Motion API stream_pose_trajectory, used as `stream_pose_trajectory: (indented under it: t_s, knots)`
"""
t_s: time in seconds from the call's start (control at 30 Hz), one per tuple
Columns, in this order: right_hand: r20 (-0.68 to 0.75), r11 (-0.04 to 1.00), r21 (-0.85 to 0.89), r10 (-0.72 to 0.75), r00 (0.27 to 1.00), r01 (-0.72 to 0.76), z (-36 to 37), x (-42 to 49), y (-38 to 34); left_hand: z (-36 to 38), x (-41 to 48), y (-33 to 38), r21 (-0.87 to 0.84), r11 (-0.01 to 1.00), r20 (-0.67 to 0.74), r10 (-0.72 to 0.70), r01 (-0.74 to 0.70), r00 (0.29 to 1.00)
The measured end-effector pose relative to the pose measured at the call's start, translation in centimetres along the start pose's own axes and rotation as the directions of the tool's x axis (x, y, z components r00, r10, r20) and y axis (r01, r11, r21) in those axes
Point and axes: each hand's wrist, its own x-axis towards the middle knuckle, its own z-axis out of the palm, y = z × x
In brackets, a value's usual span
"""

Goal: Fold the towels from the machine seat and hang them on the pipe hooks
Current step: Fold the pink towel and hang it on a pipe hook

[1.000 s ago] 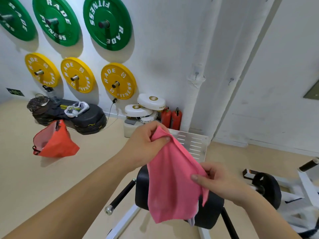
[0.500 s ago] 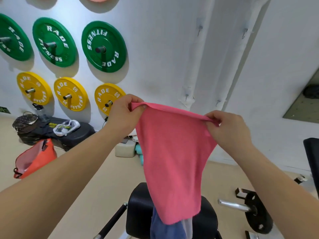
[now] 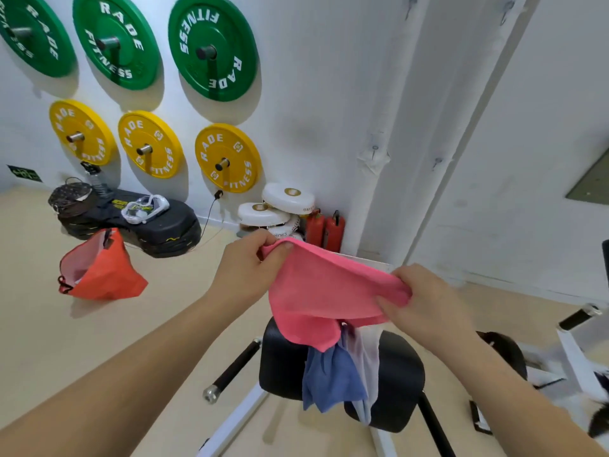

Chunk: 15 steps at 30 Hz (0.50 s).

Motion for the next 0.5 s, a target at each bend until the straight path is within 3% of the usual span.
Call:
stream_pose_trajectory:
  t_s: [0.1, 0.2, 0.3, 0.43, 0.5]
  knots:
    - [0.137, 0.992, -0.123, -0.025, 0.990, 0.042, 2.3, -1.2, 1.0, 0.4, -1.9, -2.1, 0.036, 0.998, 0.046, -0.044, 0.042, 0.998]
    - [0.247, 0.998, -0.055, -0.017, 0.969, 0.032, 2.7, -1.5, 2.0, 0.2, -2.7, -2.9, 0.060, 0.997, 0.067, -0.044, 0.039, 0.997]
    - [0.202, 0.998, 0.058, 0.025, 0.979, -0.038, 1.9, -1.8, 2.9, 0.1, -2.7, -3.7, 0.092, 0.992, 0.140, -0.100, 0.088, 0.985]
    - [0.155, 0.949, 0.226, 0.189, 0.970, -0.221, 1.5, 1.0, 3.4, 0.3, -0.5, -3.3, 0.168, 0.978, 0.328, -0.170, 0.120, 0.929]
    - [0.027, 0.940, 0.275, 0.200, 0.979, -0.200, 0.2, 3.5, 2.6, 0.7, 2.2, -1.9, 0.197, 0.977, 0.294, -0.139, 0.083, 0.946]
